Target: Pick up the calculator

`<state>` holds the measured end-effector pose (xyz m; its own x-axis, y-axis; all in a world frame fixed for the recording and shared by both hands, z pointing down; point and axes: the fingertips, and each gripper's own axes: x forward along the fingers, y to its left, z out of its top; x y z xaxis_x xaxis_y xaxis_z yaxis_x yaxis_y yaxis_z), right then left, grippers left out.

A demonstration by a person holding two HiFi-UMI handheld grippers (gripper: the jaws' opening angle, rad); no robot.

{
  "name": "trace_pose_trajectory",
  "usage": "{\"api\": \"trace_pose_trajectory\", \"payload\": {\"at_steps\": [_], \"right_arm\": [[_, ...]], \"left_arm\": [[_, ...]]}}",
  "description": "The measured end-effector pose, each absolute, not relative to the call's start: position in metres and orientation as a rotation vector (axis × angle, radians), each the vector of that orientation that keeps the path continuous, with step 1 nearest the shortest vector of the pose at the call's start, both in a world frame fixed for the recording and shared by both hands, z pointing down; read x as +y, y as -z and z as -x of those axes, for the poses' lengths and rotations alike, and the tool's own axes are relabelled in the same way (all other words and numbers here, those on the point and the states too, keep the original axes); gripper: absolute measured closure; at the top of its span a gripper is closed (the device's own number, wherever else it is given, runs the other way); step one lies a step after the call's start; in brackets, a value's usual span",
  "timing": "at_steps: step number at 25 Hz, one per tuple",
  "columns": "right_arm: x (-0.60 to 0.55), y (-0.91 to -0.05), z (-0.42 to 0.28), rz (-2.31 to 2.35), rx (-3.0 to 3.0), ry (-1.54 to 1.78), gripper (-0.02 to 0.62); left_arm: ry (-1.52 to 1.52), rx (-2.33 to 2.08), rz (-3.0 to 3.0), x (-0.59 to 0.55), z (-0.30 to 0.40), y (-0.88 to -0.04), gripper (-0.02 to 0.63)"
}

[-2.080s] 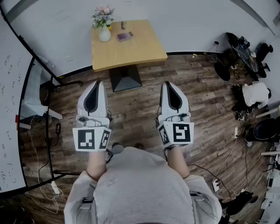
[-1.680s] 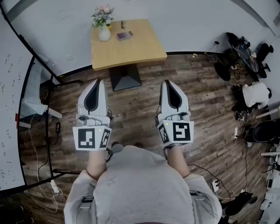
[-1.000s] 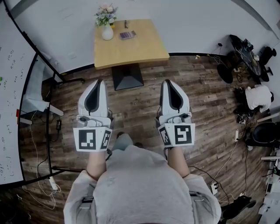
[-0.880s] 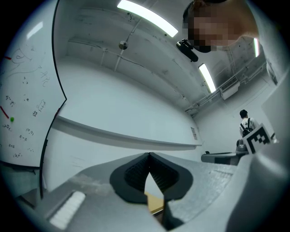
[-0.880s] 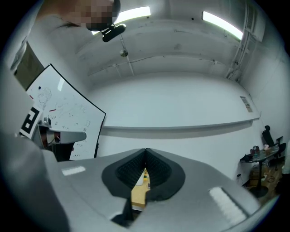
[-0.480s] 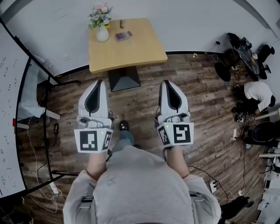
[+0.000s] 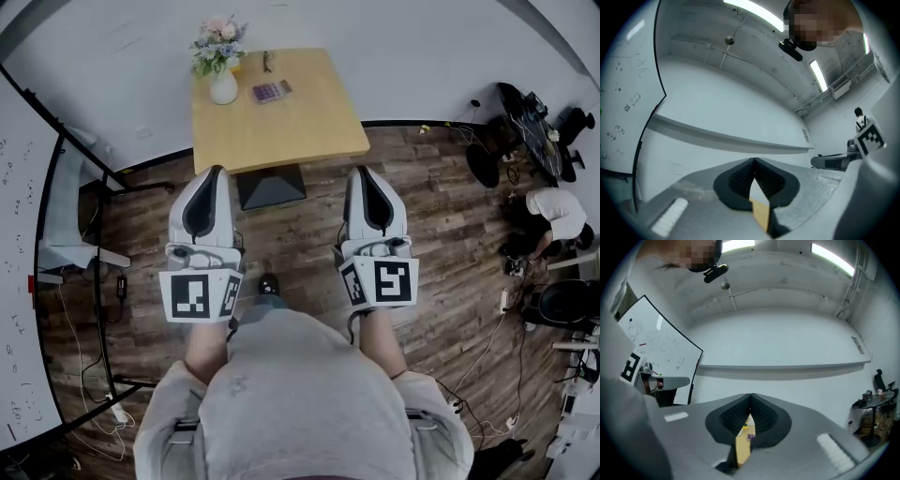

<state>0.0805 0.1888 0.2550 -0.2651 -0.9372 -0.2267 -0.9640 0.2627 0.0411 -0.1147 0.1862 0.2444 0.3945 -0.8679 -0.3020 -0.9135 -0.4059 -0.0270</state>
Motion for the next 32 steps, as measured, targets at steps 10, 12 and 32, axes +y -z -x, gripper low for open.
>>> {"api": "trace_pose_trajectory", "payload": {"at_steps": [10,12,32], "right_arm": [[0.128,-0.254,-0.07,1.817,2.368,-0.267,0.594],[0.12,-0.254,-0.069,1.825,2.366,-0.268,0.594],[0.055,-0.251,-0.033,1.819,2.348,-0.281,0.594]], "left_arm": [[-0.38,1.595,2.497,0.118,0.124,-0.246,0.6],[-0.383,1.588,2.511,0.108,0.125,-0.247,0.6],[-0.365,1.58,2.516,0.044,0.16,-0.249,0.6]]}}
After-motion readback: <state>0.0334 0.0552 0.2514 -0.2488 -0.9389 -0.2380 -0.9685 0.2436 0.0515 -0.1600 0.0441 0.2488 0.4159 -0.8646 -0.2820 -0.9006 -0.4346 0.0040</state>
